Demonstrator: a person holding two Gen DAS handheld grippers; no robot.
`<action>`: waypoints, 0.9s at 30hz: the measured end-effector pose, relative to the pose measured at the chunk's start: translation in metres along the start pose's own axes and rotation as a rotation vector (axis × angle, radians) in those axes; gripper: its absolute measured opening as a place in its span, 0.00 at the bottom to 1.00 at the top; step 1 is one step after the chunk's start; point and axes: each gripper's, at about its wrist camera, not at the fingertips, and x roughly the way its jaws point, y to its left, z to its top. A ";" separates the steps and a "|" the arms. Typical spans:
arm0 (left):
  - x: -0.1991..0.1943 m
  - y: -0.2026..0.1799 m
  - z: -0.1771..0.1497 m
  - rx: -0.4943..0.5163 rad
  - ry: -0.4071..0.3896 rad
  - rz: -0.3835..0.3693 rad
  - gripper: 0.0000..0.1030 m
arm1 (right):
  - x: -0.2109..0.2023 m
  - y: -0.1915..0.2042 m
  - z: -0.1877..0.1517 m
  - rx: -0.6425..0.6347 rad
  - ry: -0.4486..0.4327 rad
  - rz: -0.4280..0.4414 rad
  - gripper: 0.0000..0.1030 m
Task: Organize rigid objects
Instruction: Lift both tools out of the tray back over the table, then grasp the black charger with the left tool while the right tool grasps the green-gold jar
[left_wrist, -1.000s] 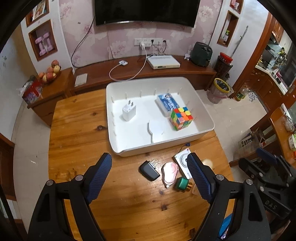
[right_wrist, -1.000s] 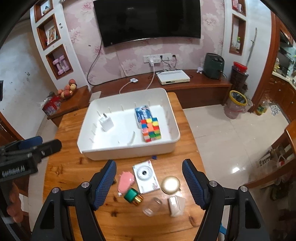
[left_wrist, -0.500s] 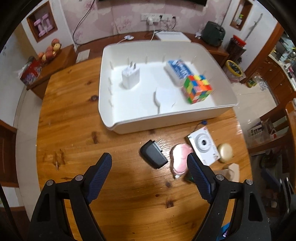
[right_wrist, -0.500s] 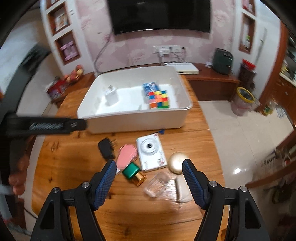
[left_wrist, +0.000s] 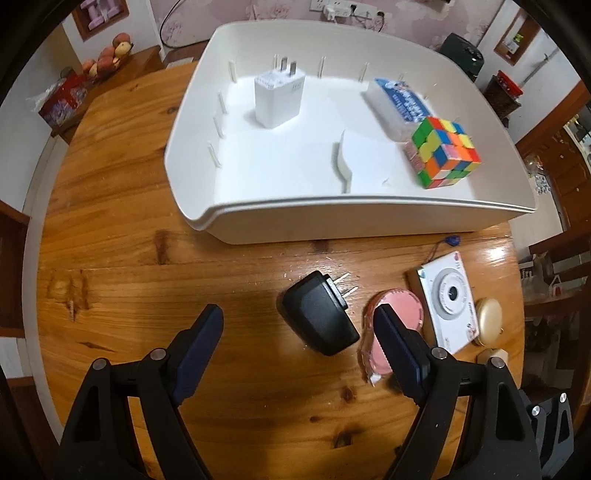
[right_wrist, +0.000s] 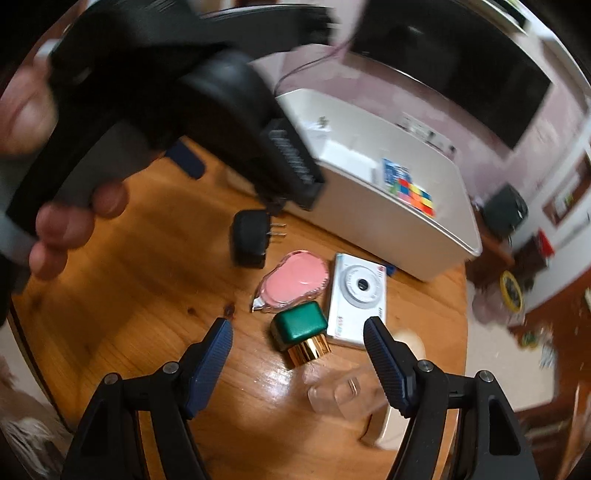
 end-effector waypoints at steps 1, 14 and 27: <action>0.003 0.000 0.000 -0.007 0.006 -0.001 0.83 | 0.004 0.003 0.000 -0.023 0.005 0.000 0.72; 0.031 0.013 0.005 -0.102 0.083 -0.005 0.83 | 0.049 -0.003 0.004 -0.161 0.095 0.082 0.58; 0.048 0.009 0.003 -0.080 0.168 0.034 0.82 | 0.066 -0.006 0.006 -0.212 0.135 0.162 0.44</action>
